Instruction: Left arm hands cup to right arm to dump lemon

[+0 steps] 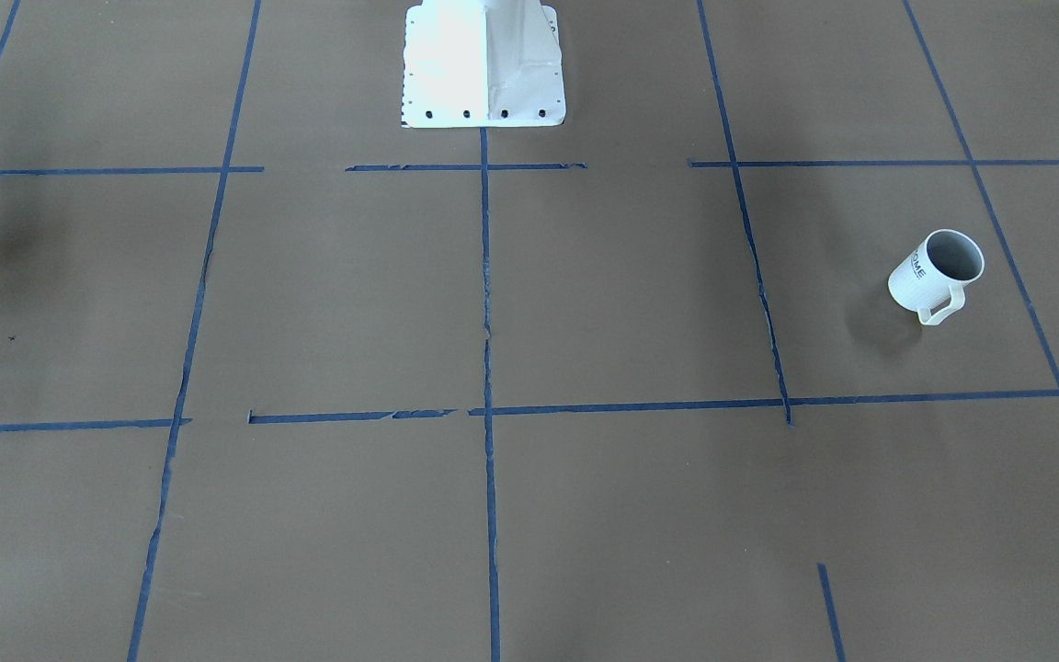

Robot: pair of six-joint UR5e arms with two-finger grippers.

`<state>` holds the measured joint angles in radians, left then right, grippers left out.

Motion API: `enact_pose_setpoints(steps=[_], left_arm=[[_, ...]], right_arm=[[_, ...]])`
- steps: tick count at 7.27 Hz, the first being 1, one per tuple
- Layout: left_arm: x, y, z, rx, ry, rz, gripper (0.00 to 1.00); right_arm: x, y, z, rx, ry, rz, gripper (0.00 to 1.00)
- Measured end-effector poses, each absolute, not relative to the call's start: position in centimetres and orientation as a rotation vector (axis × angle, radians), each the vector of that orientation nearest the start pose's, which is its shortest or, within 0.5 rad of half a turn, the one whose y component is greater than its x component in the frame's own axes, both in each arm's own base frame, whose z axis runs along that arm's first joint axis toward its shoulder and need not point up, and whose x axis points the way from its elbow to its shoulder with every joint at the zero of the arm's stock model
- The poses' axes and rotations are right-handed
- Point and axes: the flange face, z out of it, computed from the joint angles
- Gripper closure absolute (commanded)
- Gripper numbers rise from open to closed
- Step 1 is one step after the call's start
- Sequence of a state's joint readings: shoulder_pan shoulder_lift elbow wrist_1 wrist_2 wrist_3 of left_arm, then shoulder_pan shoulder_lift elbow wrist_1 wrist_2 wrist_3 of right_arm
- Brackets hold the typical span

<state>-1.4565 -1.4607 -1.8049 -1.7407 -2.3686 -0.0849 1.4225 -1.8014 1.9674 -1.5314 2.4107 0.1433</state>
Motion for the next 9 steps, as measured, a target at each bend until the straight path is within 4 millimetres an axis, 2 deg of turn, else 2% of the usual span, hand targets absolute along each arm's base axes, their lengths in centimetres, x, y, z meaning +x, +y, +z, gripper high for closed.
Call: enact_pose_setpoints(steps=[1, 2, 3, 5, 7, 9], left_arm=[[-3.2, -45.9, 58.2, 0.195, 0.801, 0.161, 0.0], [-4.7, -45.3, 58.8, 0.172, 0.794, 0.171, 0.0], [-5.2, -44.8, 59.6, 0.144, 0.795, 0.166, 0.0], [-5.4, -44.3, 61.3, 0.087, 0.808, 0.126, 0.0], [-5.4, -43.6, 61.2, 0.035, 0.824, 0.013, 0.0], [-5.4, -43.1, 61.2, 0.023, 0.828, -0.022, 0.0]], right_arm=[[1.8, -40.1, 56.8, 0.041, -0.845, -0.083, 0.0], [3.5, -39.5, 57.6, -0.001, -0.836, -0.055, 0.0], [4.4, -39.0, 58.2, -0.032, -0.821, -0.031, 0.0], [4.5, -38.7, 59.0, -0.07, -0.778, -0.026, 0.0], [3.8, -38.2, 59.8, -0.112, -0.77, -0.028, 0.0], [3.6, -38.1, 60.2, -0.124, -0.774, -0.029, 0.0]])
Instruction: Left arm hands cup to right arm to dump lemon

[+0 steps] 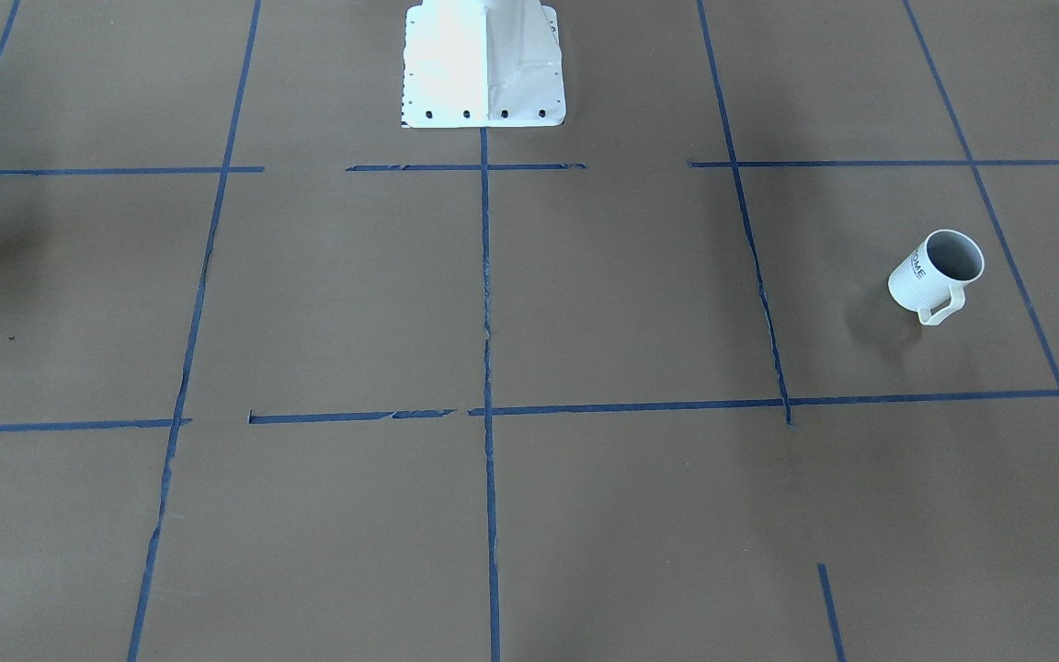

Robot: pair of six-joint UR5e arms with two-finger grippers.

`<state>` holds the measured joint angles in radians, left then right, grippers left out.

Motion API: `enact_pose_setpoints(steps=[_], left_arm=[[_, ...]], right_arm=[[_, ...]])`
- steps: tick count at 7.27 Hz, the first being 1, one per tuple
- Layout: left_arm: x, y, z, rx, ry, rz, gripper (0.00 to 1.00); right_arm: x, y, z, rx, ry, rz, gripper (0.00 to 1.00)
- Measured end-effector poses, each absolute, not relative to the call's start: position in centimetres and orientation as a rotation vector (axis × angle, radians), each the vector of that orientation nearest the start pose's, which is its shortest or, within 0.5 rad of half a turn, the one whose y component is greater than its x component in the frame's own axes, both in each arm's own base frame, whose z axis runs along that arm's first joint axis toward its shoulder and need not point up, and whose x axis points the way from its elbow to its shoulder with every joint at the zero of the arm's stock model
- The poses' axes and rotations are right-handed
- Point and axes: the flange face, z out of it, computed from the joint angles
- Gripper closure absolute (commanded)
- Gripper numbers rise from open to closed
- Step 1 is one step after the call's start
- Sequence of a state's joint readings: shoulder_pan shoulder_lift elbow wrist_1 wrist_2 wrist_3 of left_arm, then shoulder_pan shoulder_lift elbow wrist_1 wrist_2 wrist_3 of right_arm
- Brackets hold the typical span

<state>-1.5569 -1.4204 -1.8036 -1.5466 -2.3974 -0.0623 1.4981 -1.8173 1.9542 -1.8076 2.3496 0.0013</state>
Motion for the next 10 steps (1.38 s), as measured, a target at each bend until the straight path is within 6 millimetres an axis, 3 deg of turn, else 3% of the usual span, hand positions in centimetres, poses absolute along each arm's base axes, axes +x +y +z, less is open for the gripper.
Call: enact_pose_setpoints(steps=[4, 6, 10], left_arm=[[-5.3, -43.1, 60.2, 0.012, 0.819, 0.037, 0.0], [-5.5, -41.5, 60.8, -0.019, 0.82, 0.046, 0.0], [-5.7, -38.8, 58.6, 0.017, 0.826, 0.062, 0.0]], right_arm=[[3.5, -38.1, 60.2, -0.124, -0.775, -0.026, 0.0], [3.5, -38.1, 60.0, -0.119, -0.775, -0.028, 0.0], [3.4, -38.1, 59.8, -0.114, -0.788, -0.037, 0.0]])
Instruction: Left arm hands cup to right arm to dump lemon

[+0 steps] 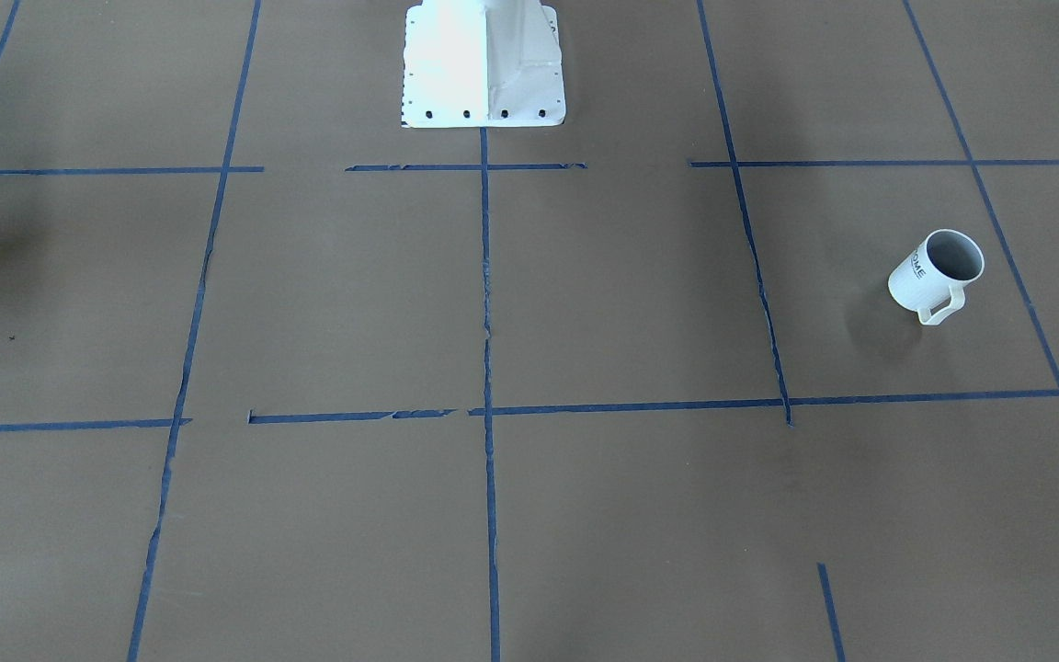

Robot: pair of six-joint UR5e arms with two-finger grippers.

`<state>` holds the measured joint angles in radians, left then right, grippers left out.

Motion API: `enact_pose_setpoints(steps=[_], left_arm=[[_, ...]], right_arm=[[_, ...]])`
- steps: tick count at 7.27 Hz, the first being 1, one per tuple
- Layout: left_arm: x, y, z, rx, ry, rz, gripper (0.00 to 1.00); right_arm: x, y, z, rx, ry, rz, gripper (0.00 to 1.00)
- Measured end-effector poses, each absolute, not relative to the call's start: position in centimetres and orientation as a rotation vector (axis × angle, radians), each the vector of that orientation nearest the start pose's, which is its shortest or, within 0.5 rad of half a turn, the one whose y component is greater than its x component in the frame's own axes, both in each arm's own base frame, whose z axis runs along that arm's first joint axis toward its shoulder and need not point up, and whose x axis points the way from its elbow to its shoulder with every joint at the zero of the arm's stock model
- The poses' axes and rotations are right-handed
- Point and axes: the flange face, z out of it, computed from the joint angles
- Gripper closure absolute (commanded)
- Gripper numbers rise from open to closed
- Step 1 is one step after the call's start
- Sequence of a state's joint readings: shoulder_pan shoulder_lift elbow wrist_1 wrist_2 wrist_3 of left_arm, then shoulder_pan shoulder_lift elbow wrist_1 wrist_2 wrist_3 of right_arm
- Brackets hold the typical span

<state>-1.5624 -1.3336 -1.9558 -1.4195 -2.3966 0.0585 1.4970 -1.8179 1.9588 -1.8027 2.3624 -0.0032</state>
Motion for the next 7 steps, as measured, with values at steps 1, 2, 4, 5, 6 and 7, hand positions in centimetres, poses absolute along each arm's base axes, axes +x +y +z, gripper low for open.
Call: enact_pose_setpoints(steps=[1, 2, 4, 5, 6, 7], left_arm=[[-5.7, -38.6, 58.8, 0.012, 0.828, 0.059, 0.0], [-5.6, -38.6, 59.1, 0.006, 0.83, 0.054, 0.0], [-5.7, -38.8, 59.5, -0.005, 0.826, 0.048, 0.0], [-5.7, -38.9, 59.6, -0.007, 0.824, 0.047, 0.0], [-5.7, -38.9, 59.7, -0.008, 0.823, 0.047, 0.0], [-5.7, -38.9, 59.8, -0.01, 0.822, 0.046, 0.0]], right_arm=[[3.5, -38.0, 60.0, -0.118, -0.787, -0.035, 0.0], [3.5, -38.0, 60.1, -0.117, -0.787, -0.035, 0.0], [3.5, -38.0, 61.3, -0.091, -0.788, -0.041, 0.0], [3.6, -37.6, 61.7, -0.077, -0.792, -0.044, 0.0], [3.6, -37.4, 61.8, -0.071, -0.796, -0.045, 0.0], [3.6, -37.3, 61.8, -0.068, -0.8, -0.045, 0.0]])
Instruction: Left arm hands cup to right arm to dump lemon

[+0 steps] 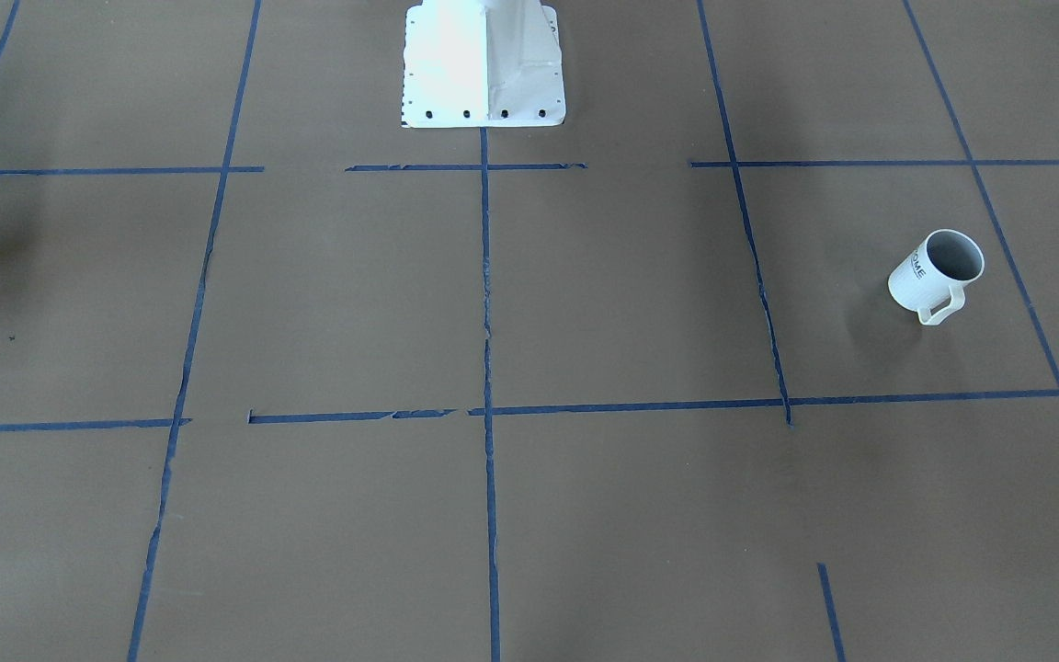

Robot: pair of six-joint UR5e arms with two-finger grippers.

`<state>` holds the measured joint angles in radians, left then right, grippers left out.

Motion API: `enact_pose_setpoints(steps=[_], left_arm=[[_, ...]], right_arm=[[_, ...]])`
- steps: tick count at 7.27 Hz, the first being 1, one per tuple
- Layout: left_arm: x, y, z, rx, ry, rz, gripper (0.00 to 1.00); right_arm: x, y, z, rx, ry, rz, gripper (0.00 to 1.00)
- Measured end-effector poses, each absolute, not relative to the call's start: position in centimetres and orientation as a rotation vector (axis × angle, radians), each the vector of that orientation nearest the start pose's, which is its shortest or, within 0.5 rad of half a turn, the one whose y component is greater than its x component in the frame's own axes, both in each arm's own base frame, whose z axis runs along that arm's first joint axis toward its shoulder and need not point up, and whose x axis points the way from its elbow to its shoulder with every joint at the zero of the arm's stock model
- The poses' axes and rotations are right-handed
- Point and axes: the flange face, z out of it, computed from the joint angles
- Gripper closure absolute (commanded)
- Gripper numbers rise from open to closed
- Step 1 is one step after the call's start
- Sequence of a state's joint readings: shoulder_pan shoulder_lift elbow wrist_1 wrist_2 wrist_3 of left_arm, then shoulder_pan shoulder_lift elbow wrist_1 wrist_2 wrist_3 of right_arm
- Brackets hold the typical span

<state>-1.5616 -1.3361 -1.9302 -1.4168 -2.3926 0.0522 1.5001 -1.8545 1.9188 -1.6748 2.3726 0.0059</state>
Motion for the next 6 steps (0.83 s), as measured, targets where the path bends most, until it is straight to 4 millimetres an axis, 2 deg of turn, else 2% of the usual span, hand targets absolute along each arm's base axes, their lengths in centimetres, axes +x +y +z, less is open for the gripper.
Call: enact_pose_setpoints(steps=[6], left_arm=[[-5.7, -38.5, 59.3, -0.004, 0.822, 0.053, 0.0]], right_arm=[[3.5, -37.0, 60.4, -0.041, -0.807, -0.058, 0.0]])
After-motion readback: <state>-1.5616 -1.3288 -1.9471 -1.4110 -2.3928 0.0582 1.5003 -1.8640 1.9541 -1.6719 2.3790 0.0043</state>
